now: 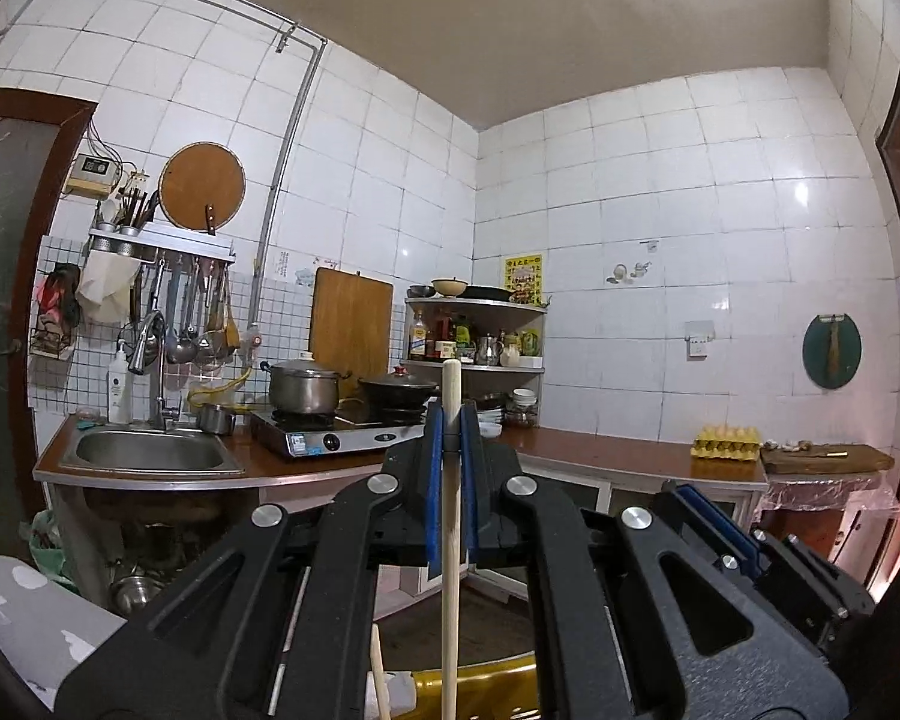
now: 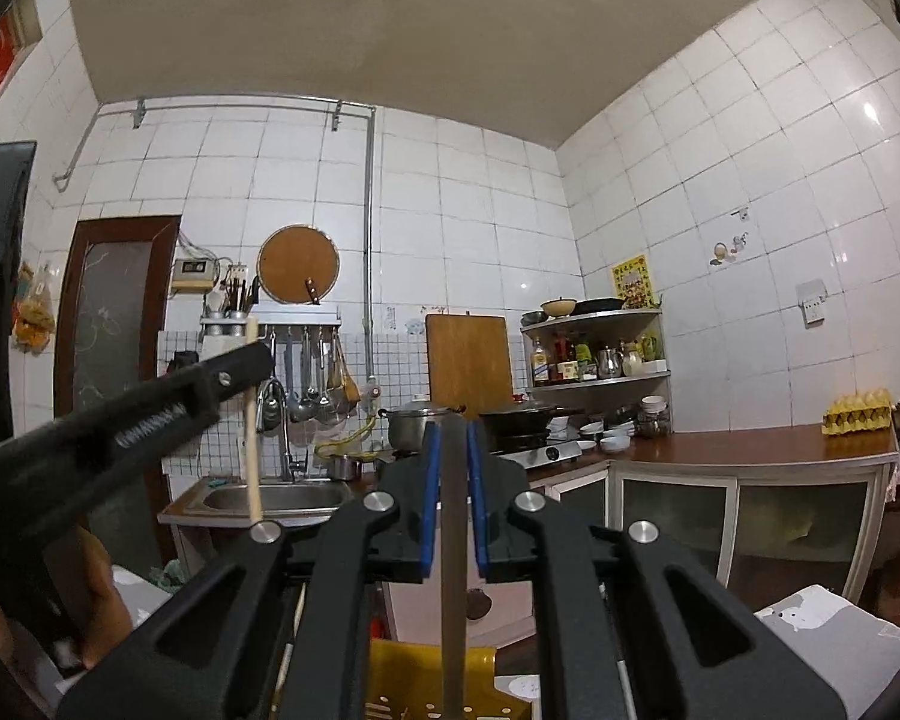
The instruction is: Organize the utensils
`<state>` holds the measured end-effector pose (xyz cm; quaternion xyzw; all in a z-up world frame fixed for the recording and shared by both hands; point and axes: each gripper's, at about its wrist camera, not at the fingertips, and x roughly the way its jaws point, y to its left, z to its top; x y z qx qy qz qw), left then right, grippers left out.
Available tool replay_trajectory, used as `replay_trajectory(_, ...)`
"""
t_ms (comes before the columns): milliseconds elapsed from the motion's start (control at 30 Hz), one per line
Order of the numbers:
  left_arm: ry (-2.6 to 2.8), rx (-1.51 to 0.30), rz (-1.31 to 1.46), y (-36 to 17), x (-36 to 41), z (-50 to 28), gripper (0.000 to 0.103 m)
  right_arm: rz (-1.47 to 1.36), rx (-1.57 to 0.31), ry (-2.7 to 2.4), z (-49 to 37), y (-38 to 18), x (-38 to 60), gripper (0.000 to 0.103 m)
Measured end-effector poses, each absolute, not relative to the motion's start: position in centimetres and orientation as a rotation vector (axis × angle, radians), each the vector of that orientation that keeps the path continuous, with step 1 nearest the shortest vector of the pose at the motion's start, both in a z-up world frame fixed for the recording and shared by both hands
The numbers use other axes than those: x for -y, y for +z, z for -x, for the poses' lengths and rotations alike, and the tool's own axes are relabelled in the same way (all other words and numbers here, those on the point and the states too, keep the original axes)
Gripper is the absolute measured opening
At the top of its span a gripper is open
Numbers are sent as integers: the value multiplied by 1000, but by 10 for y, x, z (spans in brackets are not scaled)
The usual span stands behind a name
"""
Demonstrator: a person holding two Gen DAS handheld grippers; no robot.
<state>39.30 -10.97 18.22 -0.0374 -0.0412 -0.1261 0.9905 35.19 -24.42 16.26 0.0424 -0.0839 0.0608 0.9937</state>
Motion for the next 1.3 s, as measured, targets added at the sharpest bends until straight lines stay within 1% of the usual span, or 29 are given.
replay_trajectory(400,-218,29,74,154,104,-418,5,-42,174,98,-363,152,240,10)
replay_trajectory(600,-214,-67,83,135,95,-435,5,-51,160,95,-367,143,241,10)
replay_trajectory(767,-210,-153,101,129,82,-439,6,-33,109,91,-363,142,245,11)
replay_trajectory(833,-215,-186,110,133,74,-435,13,-37,72,81,-360,145,250,12)
replay_trajectory(867,-203,-191,112,137,70,-430,26,-41,50,73,-359,147,253,25)
replay_trajectory(900,-197,-194,113,141,66,-426,41,-47,30,68,-357,149,257,36)
replay_trajectory(933,-191,-195,118,145,62,-420,46,-56,10,52,-351,152,263,50)
replay_trajectory(1000,-190,-206,123,157,54,-407,56,-56,-14,24,-342,157,270,52)
replay_trajectory(1033,-194,-214,122,162,51,-401,58,-49,-36,6,-336,161,274,54)
replay_trajectory(1067,-189,-220,120,168,46,-391,63,-48,-58,-3,-330,164,278,61)
replay_trajectory(1100,-182,-217,119,172,41,-382,69,-48,-73,-8,-325,166,281,65)
replay_trajectory(1133,-177,-214,117,176,37,-373,73,-46,-96,-13,-317,168,284,71)
replay_trajectory(1200,-164,-208,115,183,26,-351,86,-30,-115,-27,-296,172,288,78)
replay_trajectory(1233,-158,-208,117,185,23,-343,89,-25,-123,-36,-286,172,290,85)
replay_trajectory(1267,-146,-206,127,187,15,-328,95,-23,-136,-40,-276,173,292,89)
replay_trajectory(1300,-140,-208,134,187,9,-318,98,-23,-145,-40,-268,172,293,91)
